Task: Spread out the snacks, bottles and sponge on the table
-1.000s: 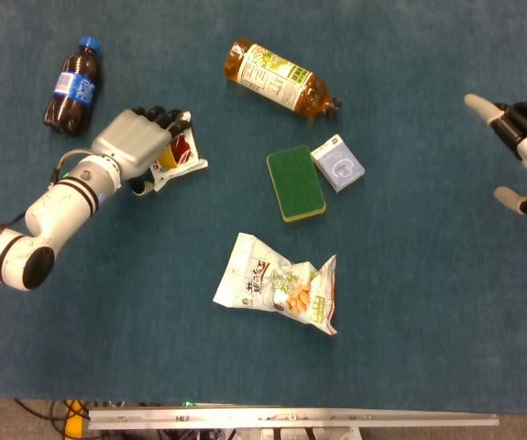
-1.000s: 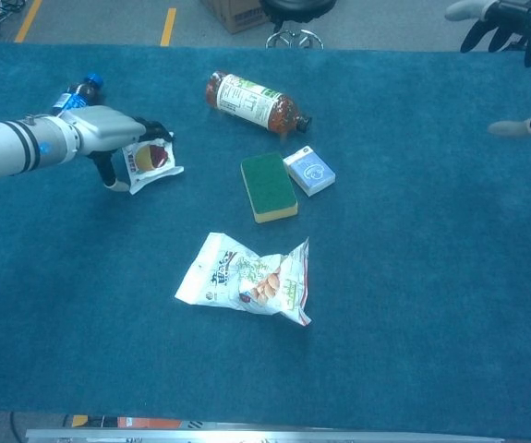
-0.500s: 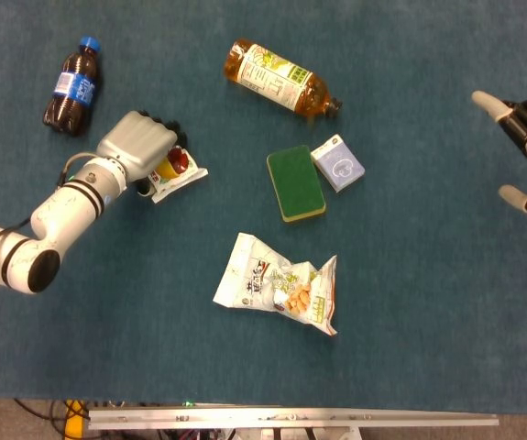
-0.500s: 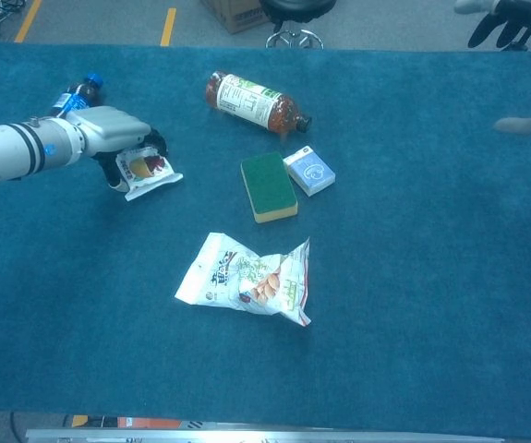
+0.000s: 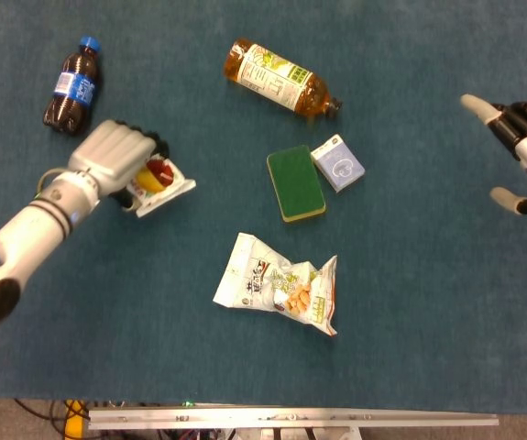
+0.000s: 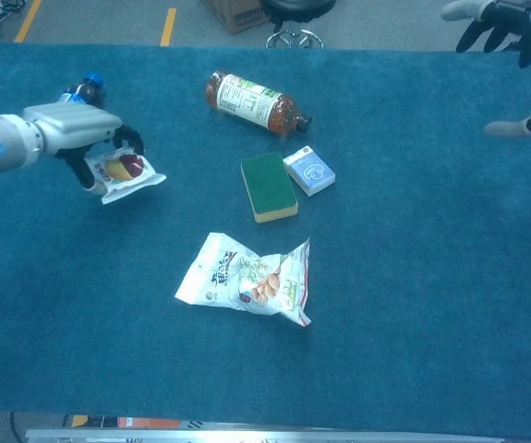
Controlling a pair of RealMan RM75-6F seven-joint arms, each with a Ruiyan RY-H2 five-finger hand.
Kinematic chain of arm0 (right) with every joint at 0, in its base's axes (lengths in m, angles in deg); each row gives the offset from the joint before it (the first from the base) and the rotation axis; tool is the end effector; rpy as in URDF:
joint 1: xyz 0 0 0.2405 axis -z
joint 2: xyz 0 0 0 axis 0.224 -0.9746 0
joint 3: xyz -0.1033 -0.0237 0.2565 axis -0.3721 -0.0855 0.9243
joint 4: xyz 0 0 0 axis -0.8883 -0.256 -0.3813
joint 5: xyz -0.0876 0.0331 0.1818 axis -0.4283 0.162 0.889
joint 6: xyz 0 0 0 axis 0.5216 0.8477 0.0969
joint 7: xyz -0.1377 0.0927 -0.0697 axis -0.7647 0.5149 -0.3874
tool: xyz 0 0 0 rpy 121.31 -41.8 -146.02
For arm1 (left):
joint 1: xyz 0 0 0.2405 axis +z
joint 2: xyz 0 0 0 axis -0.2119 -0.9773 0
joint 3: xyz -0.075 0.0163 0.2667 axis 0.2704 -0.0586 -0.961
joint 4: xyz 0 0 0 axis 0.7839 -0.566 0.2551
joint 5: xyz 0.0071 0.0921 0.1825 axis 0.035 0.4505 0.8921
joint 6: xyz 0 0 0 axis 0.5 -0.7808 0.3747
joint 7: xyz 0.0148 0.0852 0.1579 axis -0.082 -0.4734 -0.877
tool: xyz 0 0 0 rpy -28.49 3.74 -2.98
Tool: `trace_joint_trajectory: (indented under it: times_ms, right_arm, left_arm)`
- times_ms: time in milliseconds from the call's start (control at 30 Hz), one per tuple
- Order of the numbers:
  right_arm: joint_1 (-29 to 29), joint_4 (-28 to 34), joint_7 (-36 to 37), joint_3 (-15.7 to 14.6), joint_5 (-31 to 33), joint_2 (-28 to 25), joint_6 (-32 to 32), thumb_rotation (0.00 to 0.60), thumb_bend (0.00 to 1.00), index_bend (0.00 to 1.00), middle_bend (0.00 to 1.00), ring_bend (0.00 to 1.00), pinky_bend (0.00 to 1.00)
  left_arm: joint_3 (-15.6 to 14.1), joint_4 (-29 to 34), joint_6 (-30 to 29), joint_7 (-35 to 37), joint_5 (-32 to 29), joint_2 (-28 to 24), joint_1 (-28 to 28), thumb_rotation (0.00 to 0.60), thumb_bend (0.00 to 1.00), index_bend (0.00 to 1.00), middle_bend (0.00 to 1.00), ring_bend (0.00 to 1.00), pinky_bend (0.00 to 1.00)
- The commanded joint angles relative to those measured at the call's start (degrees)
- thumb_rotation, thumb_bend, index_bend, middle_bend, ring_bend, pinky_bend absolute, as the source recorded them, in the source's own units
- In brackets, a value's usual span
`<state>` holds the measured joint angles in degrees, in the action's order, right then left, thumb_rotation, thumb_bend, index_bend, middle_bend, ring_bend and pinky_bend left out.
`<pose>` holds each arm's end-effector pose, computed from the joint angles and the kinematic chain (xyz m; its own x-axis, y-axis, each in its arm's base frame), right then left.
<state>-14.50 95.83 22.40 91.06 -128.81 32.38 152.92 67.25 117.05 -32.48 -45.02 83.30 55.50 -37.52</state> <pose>-0.1862 -0.3023 0.1474 0.5630 -0.0910 0.8214 -0.7686 -0.4230 0.4799 -0.2088 0.3897 0.0169 0.6480 0.4872 0.5855 0.7606 -0.4548 -0.4634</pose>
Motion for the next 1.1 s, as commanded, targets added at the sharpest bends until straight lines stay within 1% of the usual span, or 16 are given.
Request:
trace_joint_trajectory:
  times_ms: [33,167,300,533,633,667,767,833,900,1100]
  right_arm:
    - [-0.1,-0.2,0.1,0.1,0.0,0.3,-0.4,0.600,0.12,0.00,0.29,0.30,0.44]
    - [-0.2,-0.6,0.1,0.2,0.1,0.7,-0.9,0.600,0.12,0.00,0.29,0.30,0.44]
    - [-0.1,-0.7,0.2,0.3,0.1,0.9,-1.0,0.600,0.12,0.00,0.29,0.30,0.44]
    - [0.4,-1.2,0.8,0.3,0.1,0.8,-0.8,0.600,0.12,0.00,0.29,0.30,0.44]
    - [0.7,-1.3,1.0,0.2,-0.1,0.7,-0.6,0.600,0.12,0.00,0.29,0.30,0.44]
    - [0.8,-1.4,1.1,0.2,-0.1,0.6,-0.6,0.600,0.12,0.00,0.29,0.30,0.44]
    - [1.1,-1.6,1.4,0.2,-0.2,0.4,-0.4,0.600,0.12,0.00,0.29,0.30,0.44]
    - [1.3,-1.9,1.6,0.2,0.0,0.3,-0.4,0.600,0.12,0.00,0.29,0.30,0.44]
    - [1.4,-2.1,1.7,0.2,0.2,0.3,-0.6,0.600,0.12,0.00,0.29,0.30,0.44]
    - [0.8,-2.3,1.5,0.7,1.1,0.6,-1.7,0.600,0.12,0.00,0.29,0.30,0.44]
  left_arm:
    - [-1.9,6.5,-2.8,1.0,1.8,-4.4,2.8,0.600,0.24,0.32,0.27,0.26,0.25]
    - [-2.9,11.1,-4.2,2.3,2.1,-6.5,4.8,0.600,0.24,0.31,0.26,0.26,0.25]
    - [-3.6,14.0,-4.1,3.2,1.5,-7.2,5.6,0.600,0.24,0.29,0.25,0.26,0.25]
    - [-5.2,18.0,-4.2,1.0,-0.3,-5.9,6.1,0.600,0.24,0.27,0.25,0.26,0.25]
    - [-5.4,18.6,-4.4,-0.1,-2.1,-4.5,5.9,0.600,0.24,0.24,0.24,0.25,0.25]
    - [-5.4,18.8,-4.1,-0.4,-3.1,-4.0,5.6,0.600,0.24,0.21,0.22,0.23,0.25]
    - [-5.7,18.9,-3.8,-2.1,-5.2,-3.1,4.6,0.600,0.24,0.07,0.11,0.09,0.25]
    - [-6.0,19.1,-3.6,-3.1,-6.6,-2.7,4.0,0.600,0.24,0.01,0.04,0.03,0.23]
    - [-6.0,19.2,-4.1,-3.8,-7.4,-2.6,3.6,0.600,0.24,0.00,0.00,0.00,0.19]
    - [-6.1,20.3,-5.4,-4.6,-8.7,-4.5,3.0,0.600,0.24,0.00,0.00,0.00,0.17]
